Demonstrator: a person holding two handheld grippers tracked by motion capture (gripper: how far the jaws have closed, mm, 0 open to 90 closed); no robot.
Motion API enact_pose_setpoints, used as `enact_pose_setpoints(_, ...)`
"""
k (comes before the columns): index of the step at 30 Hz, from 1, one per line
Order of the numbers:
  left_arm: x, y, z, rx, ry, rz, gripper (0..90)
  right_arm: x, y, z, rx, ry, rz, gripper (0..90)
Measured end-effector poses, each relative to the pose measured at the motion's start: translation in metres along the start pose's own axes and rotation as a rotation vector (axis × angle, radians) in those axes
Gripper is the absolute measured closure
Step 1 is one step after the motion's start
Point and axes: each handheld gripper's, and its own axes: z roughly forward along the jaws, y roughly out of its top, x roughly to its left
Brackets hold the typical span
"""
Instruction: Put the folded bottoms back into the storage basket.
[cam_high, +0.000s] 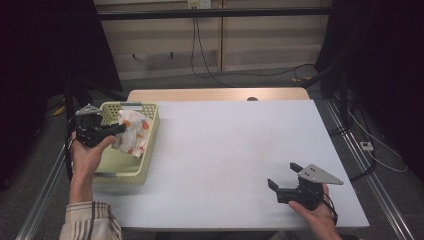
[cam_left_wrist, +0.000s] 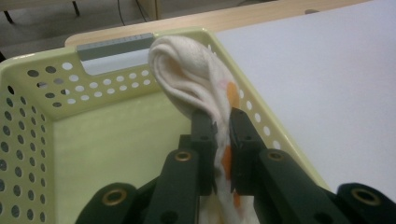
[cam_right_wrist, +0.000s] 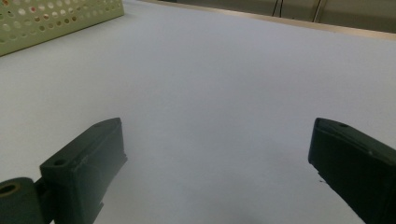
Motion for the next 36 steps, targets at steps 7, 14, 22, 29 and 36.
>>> enact_pose_setpoints(7,0.004,-0.002,0.007,0.020,0.008,-0.008,82.6,0.000,0.000,0.000,0.000,0.001,0.002,3.7)
enact_pose_setpoints(14,0.006,-0.003,0.011,0.032,0.024,-0.005,82.3,0.000,0.000,0.000,0.000,0.000,0.001,3.7)
enact_pose_setpoints(22,0.010,-0.003,0.017,0.048,0.054,0.001,82.0,0.000,0.000,0.000,0.002,-0.001,0.003,3.7)
enact_pose_setpoints(29,0.013,-0.005,0.024,0.072,0.074,-0.006,81.8,0.000,0.000,0.000,0.002,-0.002,0.004,3.7)
enact_pose_setpoints(36,0.016,-0.006,0.025,0.085,0.088,-0.013,81.8,0.000,0.000,0.000,0.002,-0.001,0.003,3.7)
